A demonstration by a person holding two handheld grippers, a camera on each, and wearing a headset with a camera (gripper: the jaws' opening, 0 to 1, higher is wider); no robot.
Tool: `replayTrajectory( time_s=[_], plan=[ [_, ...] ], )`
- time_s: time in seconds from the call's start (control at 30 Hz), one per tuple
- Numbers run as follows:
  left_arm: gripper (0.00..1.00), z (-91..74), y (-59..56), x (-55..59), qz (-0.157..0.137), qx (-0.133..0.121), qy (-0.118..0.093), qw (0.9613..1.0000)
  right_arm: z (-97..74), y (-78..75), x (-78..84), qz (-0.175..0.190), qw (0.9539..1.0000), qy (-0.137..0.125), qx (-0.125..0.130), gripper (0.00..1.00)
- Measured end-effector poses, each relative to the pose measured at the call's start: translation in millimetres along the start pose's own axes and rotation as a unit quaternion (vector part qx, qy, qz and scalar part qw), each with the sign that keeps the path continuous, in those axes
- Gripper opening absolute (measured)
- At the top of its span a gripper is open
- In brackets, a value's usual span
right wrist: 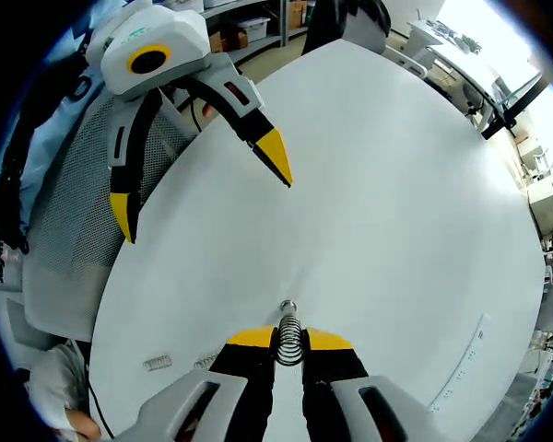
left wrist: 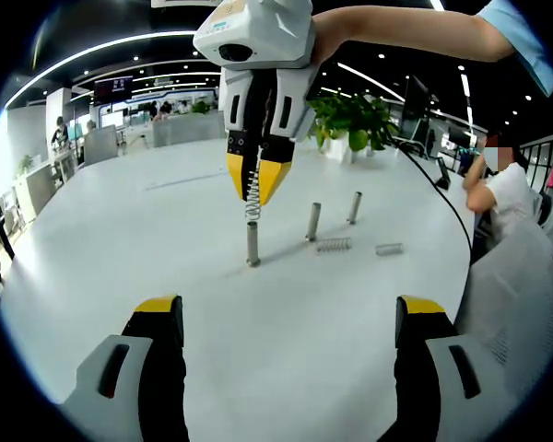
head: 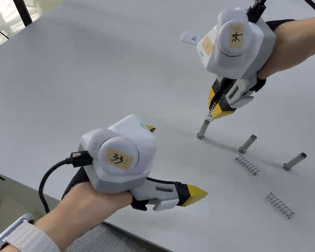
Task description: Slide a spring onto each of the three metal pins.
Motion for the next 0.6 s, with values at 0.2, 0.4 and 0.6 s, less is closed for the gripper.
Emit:
replayTrajectory(
  time_s=[0.2, 0.4, 0.6],
  plan=[
    [0.94, 0.2, 0.9, 1.1, -0.001, 0.0, 0.001, 1.0, 2.8, -0.5, 0.0, -0.001, 1.0, 0.002, -0.005, 0.06],
    [0.93, -0.2, 2.1, 1.9, -0.003, -0.001, 0.001, 1.0, 4.8, -0.7, 0.6, -0.002, 1.0, 0.003, -0.006, 0.06],
    [0.93, -0.5, 2.8, 2.2, -0.007, -0.002, 0.0, 1.0, 9.9, 0.1, 2.8, -0.007, 0.9999, 0.011, -0.009, 0.06]
  ],
)
Point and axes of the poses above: the centre of the closed fingertips' face, and the gripper's own axes: z roughly forward along the fingers, y roughly to its left, x roughly out of its underside, the point moved 3 cm from there along -z, roughly backward along the fingers, and after that the axes turned 11 degrees about -y, right-handed, at the moved point
